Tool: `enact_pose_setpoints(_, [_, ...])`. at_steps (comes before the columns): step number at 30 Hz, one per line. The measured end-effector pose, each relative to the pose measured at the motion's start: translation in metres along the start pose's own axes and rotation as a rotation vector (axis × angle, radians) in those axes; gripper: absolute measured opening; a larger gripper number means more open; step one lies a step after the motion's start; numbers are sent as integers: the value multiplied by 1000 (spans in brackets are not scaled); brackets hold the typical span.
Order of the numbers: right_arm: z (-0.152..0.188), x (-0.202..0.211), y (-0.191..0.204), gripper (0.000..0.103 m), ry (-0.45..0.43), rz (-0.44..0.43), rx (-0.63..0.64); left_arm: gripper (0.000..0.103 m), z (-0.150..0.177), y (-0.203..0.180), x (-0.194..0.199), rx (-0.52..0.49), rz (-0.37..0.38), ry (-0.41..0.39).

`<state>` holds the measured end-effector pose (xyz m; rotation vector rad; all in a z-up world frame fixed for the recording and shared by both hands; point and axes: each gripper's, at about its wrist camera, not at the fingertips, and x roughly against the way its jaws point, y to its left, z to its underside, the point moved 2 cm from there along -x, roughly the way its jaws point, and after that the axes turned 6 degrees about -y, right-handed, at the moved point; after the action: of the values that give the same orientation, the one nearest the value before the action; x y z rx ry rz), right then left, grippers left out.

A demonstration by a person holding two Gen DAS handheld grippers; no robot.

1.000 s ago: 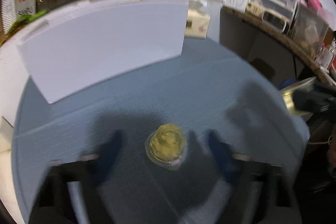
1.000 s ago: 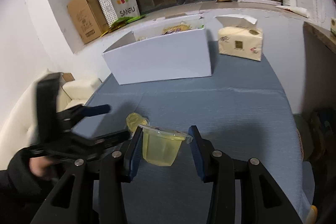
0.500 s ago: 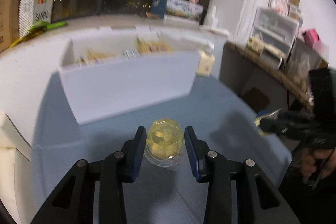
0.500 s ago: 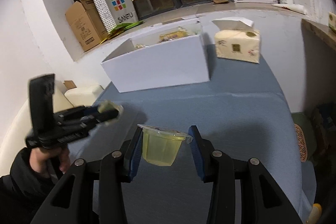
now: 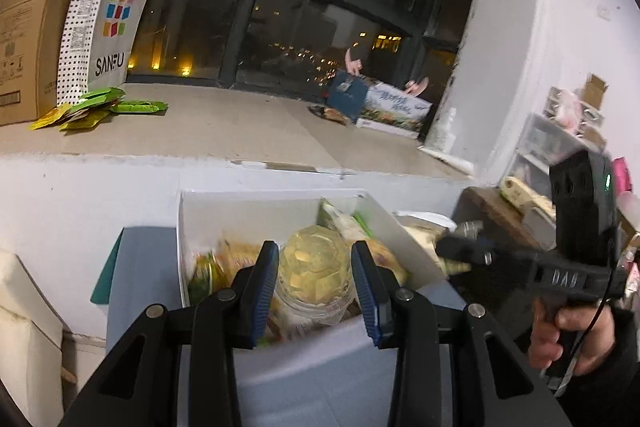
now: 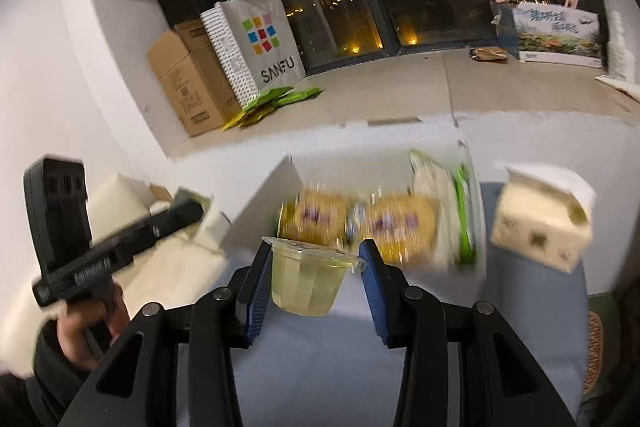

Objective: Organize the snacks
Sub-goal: 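Drop both jelly cups into the white box and open both tools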

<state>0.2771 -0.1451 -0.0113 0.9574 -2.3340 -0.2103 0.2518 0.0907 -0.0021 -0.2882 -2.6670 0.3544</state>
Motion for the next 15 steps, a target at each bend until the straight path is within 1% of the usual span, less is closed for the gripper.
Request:
enact_pose_setpoints(4, [-39,-48,-10,46,13,24,-5,42,-4,10,-42,-39,-40,59])
enact_pose_setpoints(7, [-57,-81,-22,46,62,22,-53,42,1,12,-56,-65,-49,72])
enact_pose_setpoints(10, [-69,-105,-30,46,78,47,-59,43,4,15,-66,-83,-59,109])
enact_pose_setpoints(12, [-74,-122,-33,47,107,42,-59,73,6,17,-67,-92,-89,130])
enact_pose_setpoints(13, [-75,-126,-35,49,123,35,-62,103,6,18,-66,-94,-112,131])
enact_pose_setpoints(14, [-77,-133,-36,54,144,44,-65,103,5,19,-63,-95,-120,108])
enact_pose_setpoints(15, [-79,-135,-38,81,141,56,-66,103,5,19,-59,-98,-120,97])
